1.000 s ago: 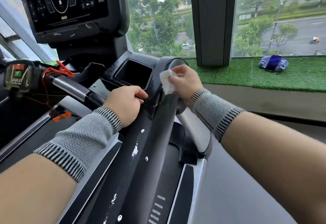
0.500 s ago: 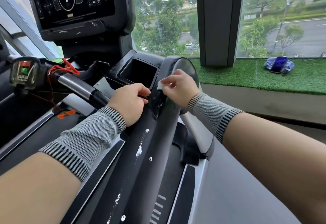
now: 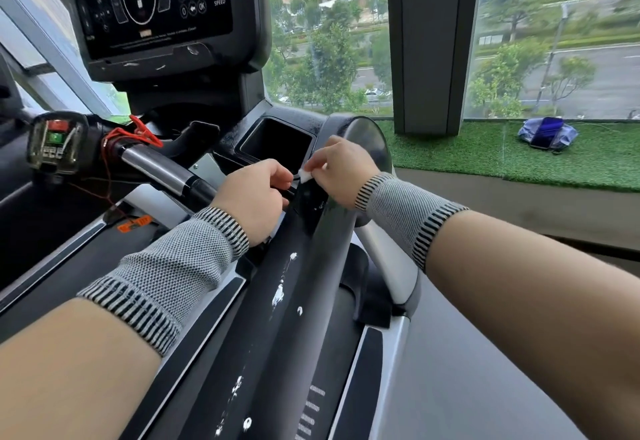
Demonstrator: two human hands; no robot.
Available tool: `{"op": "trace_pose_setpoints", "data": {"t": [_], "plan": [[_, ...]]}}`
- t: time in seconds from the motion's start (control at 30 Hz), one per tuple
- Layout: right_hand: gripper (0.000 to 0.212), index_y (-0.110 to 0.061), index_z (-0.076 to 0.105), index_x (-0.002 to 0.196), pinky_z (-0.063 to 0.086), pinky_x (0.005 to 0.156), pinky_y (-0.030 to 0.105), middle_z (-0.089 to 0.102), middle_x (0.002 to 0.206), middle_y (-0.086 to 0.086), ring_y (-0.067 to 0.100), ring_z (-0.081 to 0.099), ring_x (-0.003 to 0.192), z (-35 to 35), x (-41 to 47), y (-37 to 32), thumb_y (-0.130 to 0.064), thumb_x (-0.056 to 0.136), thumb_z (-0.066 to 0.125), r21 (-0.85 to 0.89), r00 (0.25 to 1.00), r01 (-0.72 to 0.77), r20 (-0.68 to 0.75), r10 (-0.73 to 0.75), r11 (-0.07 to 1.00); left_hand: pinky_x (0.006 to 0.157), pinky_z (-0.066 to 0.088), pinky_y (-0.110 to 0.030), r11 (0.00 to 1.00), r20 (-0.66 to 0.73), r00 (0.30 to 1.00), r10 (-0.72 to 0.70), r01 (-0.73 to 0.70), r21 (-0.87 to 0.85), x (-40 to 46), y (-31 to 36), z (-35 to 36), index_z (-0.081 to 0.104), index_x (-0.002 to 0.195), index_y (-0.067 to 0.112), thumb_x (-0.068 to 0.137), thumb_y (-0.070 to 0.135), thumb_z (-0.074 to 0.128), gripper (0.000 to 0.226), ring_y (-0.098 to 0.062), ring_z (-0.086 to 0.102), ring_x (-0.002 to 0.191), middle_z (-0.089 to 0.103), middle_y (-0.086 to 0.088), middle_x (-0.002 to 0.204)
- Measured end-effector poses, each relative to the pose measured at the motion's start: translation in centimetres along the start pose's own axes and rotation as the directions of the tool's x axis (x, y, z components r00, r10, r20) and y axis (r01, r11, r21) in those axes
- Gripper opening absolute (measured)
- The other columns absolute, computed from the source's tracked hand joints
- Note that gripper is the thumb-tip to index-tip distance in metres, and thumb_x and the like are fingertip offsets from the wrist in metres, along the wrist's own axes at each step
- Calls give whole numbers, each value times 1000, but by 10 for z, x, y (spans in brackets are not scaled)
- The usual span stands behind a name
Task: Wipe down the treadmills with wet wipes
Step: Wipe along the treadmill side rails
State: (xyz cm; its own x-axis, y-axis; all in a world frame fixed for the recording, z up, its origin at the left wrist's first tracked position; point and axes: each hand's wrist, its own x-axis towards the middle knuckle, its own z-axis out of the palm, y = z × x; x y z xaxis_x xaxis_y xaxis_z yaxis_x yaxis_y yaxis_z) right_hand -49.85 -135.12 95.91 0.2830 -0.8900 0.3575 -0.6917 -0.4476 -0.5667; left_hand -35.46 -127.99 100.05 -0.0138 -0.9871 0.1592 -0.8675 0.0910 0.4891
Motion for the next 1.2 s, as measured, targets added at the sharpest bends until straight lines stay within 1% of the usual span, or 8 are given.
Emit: {"op": "trace_pose_setpoints", "data": {"t": [0.13, 0.27, 0.5, 0.67, 0.77, 0.93, 1.1, 1.2], "plan": [[19, -19, 74, 89, 45, 79, 29, 52, 91, -3, 19, 57, 86, 9, -39, -5, -11, 84, 58, 143, 990, 134, -63, -127, 981, 86, 50, -29, 999, 16, 1000, 19, -20, 47, -2, 1, 3, 57, 93, 24, 84, -6, 36, 37, -11, 66, 86, 64, 7, 97], [20, -22, 64, 73, 50, 72, 30, 48, 81, -8, 11, 53, 72, 25, -81, 10, -2, 75, 59, 358, 987, 134, -133, -92, 924, 95, 46, -30, 990, 57, 997, 43, -50, 132, -3, 4, 8, 62, 94, 25, 86, -2, 40, 36, -16, 62, 99, 63, 8, 93], [33, -34, 52, 65, 52, 83, 39, 64, 86, 3, 19, 62, 78, 35, -59, 30, -6, 80, 62, 499, 929, -195, -183, 322, 845, 85, 42, -22, 972, 84, 995, 58, -76, 223, -9, 16, 12, 67, 110, 18, 86, -2, 40, 42, -17, 58, 95, 66, 0, 108], [26, -27, 55, 70, 53, 74, 33, 52, 82, -7, 19, 61, 74, 36, -96, 18, -3, 76, 62, 457, 987, -24, -133, 95, 889, 84, 44, -25, 969, 84, 995, 54, -72, 235, -8, 17, 15, 67, 108, 22, 86, -1, 41, 41, -17, 56, 90, 66, 1, 110], [27, -30, 51, 68, 52, 77, 34, 59, 87, 2, 20, 61, 77, 43, -79, 32, -9, 80, 62, 459, 949, -149, -182, 257, 876, 77, 40, -22, 969, 77, 995, 56, -73, 235, -8, 19, 20, 68, 106, 22, 85, -1, 41, 41, -15, 51, 80, 66, 1, 97], [11, -24, 59, 83, 51, 82, 30, 64, 82, -5, 13, 61, 80, 48, -37, 56, -32, 87, 64, 601, 824, -397, -100, 557, 694, 69, 36, -22, 956, 88, 993, 78, -100, 275, -6, 31, 25, 68, 106, 23, 87, 1, 42, 39, -6, 41, 60, 51, 14, 71], [16, -23, 57, 77, 49, 76, 27, 60, 73, -5, 15, 61, 76, 74, -73, 57, -33, 86, 67, 637, 798, -433, -57, 600, 638, 82, 47, -31, 947, 126, 990, 67, -103, 305, -2, 41, 31, 67, 110, 22, 90, 4, 40, 39, -21, 52, 83, 66, -5, 104], [10, -24, 61, 77, 49, 76, 27, 63, 76, -4, 15, 63, 79, 68, -55, 65, -28, 85, 67, 645, 791, -408, -104, 603, 646, 84, 49, -35, 947, 129, 991, 44, -82, 311, 1, 43, 34, 67, 111, 23, 90, 3, 40, 40, -27, 57, 90, 66, -6, 104]]}}
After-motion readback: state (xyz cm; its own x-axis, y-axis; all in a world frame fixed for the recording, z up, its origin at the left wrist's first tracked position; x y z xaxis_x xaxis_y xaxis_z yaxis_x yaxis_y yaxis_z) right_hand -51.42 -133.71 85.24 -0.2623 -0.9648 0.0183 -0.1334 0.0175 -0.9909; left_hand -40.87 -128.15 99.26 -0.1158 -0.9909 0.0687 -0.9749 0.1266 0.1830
